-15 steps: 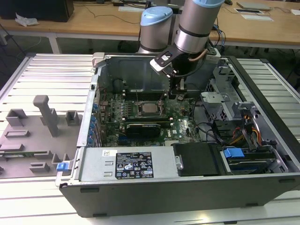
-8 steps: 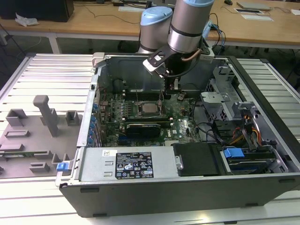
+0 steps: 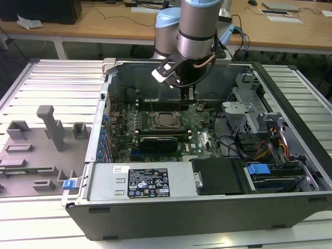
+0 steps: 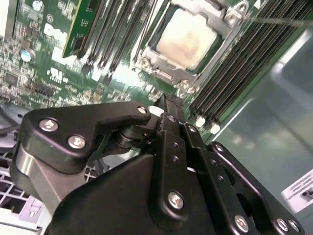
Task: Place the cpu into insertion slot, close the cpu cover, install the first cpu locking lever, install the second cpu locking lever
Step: 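Close the cpu cover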
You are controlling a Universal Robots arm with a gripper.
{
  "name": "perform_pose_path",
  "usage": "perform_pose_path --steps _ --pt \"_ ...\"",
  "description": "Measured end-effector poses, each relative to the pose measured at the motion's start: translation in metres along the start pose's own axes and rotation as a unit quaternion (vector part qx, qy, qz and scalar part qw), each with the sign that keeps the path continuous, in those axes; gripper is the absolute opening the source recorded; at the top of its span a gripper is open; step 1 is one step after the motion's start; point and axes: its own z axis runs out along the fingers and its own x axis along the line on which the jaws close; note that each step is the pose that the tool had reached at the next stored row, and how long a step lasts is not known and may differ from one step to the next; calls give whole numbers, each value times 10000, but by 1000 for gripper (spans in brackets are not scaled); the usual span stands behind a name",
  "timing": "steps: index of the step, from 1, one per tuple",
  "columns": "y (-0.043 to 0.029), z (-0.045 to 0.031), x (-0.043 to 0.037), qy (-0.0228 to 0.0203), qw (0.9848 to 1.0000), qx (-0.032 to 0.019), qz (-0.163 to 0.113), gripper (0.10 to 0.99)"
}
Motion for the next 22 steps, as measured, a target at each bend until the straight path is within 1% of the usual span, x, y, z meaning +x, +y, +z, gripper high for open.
perform_pose_path --steps 1,2,4,9,11,13,17,20,22 --pt "-75 4 -1 1 10000 -16 -1 106" --pt "-119 9 -1 1 10000 -18 0 106" --pt "-180 37 -3 1 10000 -17 -1 106" --pt "-277 113 -12 1 10000 -18 7 106" --pt "-333 160 -22 0 10000 -18 12 106" --pt "-349 179 -27 0 10000 -18 13 106" --pt "-350 180 -26 1 10000 -16 -36 106" --pt "-350 180 -26 3 9995 -3 -310 106" --pt "-350 180 -26 2 9987 7 -517 106"
